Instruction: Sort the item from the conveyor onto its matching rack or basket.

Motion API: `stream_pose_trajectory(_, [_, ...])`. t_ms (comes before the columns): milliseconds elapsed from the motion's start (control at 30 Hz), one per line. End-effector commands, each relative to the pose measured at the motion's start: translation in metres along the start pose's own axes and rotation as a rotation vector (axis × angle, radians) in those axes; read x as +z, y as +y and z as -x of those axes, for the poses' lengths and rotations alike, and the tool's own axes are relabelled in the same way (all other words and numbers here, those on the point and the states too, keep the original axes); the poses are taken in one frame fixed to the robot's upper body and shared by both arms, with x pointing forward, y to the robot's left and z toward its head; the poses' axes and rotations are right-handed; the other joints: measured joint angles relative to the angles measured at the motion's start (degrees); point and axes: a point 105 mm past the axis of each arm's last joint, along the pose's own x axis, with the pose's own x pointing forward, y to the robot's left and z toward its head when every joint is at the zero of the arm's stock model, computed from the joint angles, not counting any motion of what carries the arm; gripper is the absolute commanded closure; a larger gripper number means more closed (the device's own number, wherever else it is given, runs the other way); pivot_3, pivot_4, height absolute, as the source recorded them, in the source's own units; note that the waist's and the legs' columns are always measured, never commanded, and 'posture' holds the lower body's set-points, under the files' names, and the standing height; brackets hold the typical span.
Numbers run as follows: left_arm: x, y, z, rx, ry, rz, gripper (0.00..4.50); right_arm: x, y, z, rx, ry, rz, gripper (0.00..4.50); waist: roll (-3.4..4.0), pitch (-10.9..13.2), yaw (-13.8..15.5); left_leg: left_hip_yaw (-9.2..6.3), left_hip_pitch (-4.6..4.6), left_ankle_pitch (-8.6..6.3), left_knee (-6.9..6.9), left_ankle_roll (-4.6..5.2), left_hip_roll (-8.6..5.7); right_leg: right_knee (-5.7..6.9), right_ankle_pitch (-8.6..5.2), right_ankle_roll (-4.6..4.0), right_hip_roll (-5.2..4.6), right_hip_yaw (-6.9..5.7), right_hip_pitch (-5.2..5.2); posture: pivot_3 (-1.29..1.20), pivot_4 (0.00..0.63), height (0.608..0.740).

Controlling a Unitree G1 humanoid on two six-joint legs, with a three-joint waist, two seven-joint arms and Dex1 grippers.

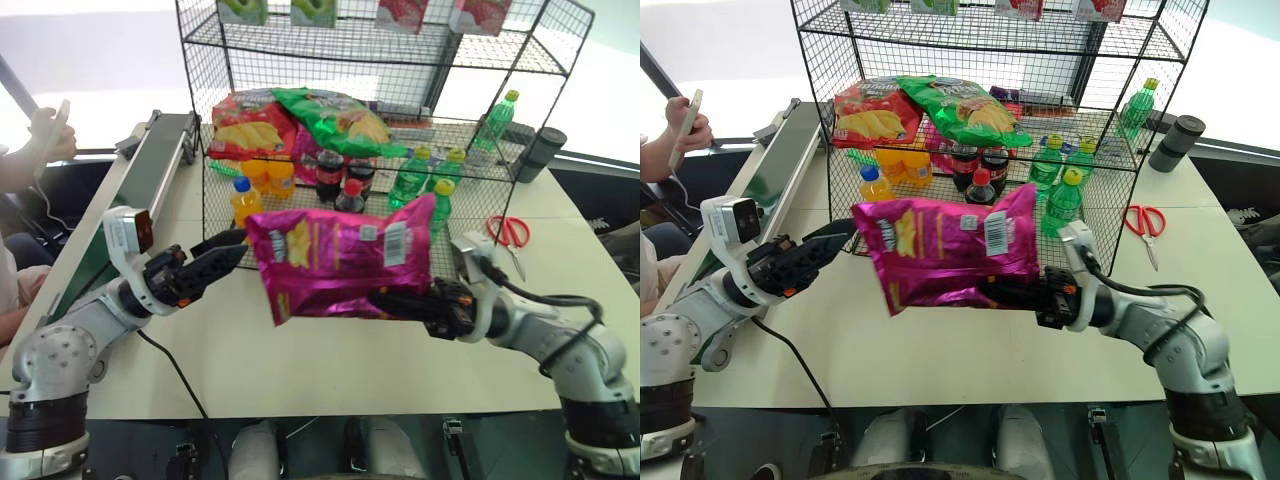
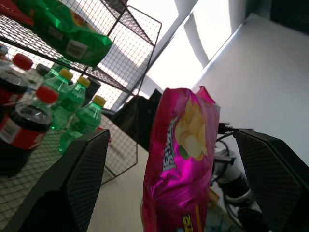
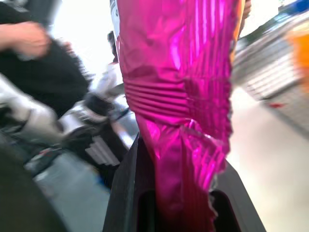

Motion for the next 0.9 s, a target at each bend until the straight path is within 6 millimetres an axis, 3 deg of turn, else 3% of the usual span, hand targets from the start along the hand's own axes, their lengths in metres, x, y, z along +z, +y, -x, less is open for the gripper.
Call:
stream_pose_trajectory(33, [0.001, 0.001, 0.005, -0.01, 0.051, -0.169, 0.0, 0.011, 0.006, 0.023, -0.111, -0.017, 0.117, 4.31, 0.05, 0.0, 0.5, 0.01, 0.0, 0.0, -0.04, 0.0, 0.01, -0.09, -0.02, -0.03, 0.0, 0.0, 0.01, 0.0, 0.15, 0.726])
stream_pose_trajectory(133, [-0.01, 0.004, 0.004, -0.032, 0.115, -0.234, 0.0, 0.027, 0.005, 0.042, -0.242, -0.075, 0.221, 4.31, 0.07, 0.0, 0.6, 0.03, 0.0, -0.02, -0.13, 0.04, 0.06, -0.29, -0.08, -0.16, 0.0, 0.01, 0.05, 0.0, 0.15, 0.726])
stream_pose_trajectory(233, [-0.016, 0.006, -0.004, -0.06, 0.113, -0.233, 0.0, 0.051, 0.001, 0.047, -0.389, -0.077, 0.482, 4.31, 0.12, 0.1, 0.5, 0.07, 0.0, -0.05, -0.13, 0.1, 0.08, -0.34, -0.07, -0.17, -0.03, 0.04, 0.05, 0.0, 0.15, 0.726])
stream_pose_trajectory(333, [-0.014, 0.012, -0.016, -0.054, 0.075, -0.28, 0.0, 0.088, -0.008, 0.054, -0.558, -0.16, 0.745, 4.31, 0.13, 0.1, 0.5, 0.07, -0.01, -0.05, -0.13, 0.09, 0.08, -0.36, -0.04, -0.19, -0.01, 0.03, 0.03, 0.0, 0.15, 0.726])
stream_pose_trajectory(433, [-0.01, 0.017, -0.031, -0.048, 0.022, -0.323, 0.0, 0.118, -0.004, 0.057, -0.635, -0.201, 0.968, 4.31, 0.13, 0.1, 0.5, 0.08, -0.01, -0.04, -0.13, 0.09, -0.01, -0.35, 0.07, 0.01, 0.02, 0.03, 0.04, 0.0, 0.15, 0.726])
stream_pose_trajectory(533, [-0.01, 0.018, -0.039, -0.049, -0.008, -0.335, 0.0, 0.125, -0.004, 0.055, -0.672, -0.143, 1.13, 4.31, 0.1, 0.1, 0.6, 0.08, -0.01, -0.03, -0.13, 0.09, -0.02, -0.36, 0.18, 0.22, 0.06, 0.01, 0.09, 0.0, 0.15, 0.726])
stream_pose_trajectory(667, [-0.013, 0.02, -0.046, -0.055, -0.012, -0.344, 0.0, 0.145, -0.012, 0.067, -0.804, -0.127, 1.295, 4.31, 0.11, 0.1, 0.5, 0.13, -0.01, 0.13, -0.16, -0.2, -0.04, -0.45, 0.16, 0.27, 0.08, 0.01, 0.11, 0.0, 0.15, 0.726])
stream_pose_trajectory(733, [-0.012, 0.019, -0.048, -0.059, -0.017, -0.348, 0.0, 0.14, -0.018, 0.064, -0.802, 0.048, 1.501, 4.31, 0.14, 0.1, 0.4, 0.14, 0.0, 0.14, -0.13, -0.21, -0.05, -0.44, 0.18, 0.3, 0.07, 0.01, 0.12, 0.0, 0.15, 0.726])
stream_pose_trajectory(900, [-0.013, 0.018, -0.051, -0.065, -0.013, -0.371, 0.0, 0.13, -0.04, 0.071, -0.804, 0.348, 1.79, 4.31, 0.15, 0.1, 0.2, 0.11, 0.07, 0.14, -0.12, -0.21, -0.01, -0.39, 0.18, 0.3, 0.11, 0.02, 0.16, 0.0, 0.15, 0.726])
